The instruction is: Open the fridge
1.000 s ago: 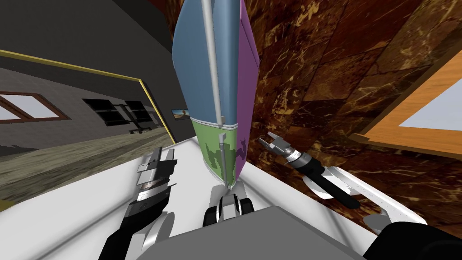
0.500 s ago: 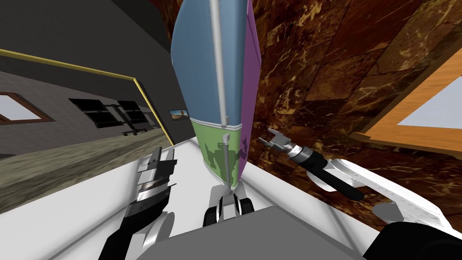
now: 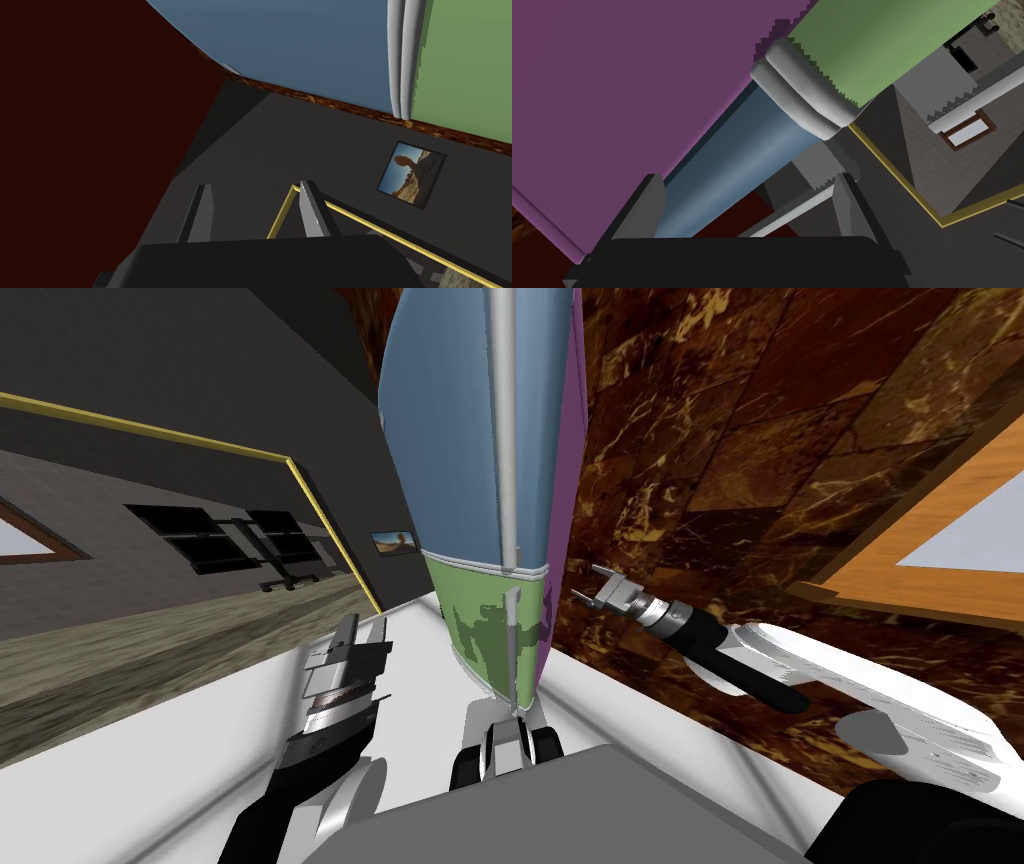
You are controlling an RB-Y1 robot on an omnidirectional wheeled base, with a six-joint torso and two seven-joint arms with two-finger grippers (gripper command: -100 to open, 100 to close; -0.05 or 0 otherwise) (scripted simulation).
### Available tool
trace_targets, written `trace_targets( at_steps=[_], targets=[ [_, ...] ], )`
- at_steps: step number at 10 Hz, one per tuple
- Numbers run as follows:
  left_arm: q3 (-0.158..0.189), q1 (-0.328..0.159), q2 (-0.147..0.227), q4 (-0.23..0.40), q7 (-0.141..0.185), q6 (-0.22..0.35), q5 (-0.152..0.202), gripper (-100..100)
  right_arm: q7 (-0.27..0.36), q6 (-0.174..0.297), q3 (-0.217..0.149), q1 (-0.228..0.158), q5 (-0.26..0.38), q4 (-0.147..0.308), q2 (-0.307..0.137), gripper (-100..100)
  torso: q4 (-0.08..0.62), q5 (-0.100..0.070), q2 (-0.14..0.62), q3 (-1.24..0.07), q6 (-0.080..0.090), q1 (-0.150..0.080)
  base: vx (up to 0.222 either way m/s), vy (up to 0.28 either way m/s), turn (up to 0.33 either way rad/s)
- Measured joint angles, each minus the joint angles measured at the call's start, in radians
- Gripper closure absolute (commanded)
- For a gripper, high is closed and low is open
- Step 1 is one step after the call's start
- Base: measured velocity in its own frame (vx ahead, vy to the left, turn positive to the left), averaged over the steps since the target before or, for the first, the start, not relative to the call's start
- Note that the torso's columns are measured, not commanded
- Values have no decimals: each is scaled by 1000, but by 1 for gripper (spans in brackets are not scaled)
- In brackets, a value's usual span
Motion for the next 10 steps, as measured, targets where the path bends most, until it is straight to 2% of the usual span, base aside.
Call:
trace_targets(
  at_steps=[3,10],
  targets=[
    [0,0,0,0,0,0,0,0,54,30,-46,4,1,1,-94,-100,0,0,0,0,0,1,75,126,-42],
    [0,0,0,0,0,0,0,0,165,105,-143,34,5,-52,-275,-100,0,0,0,0,0,1,58,92,-30]
  ],
)
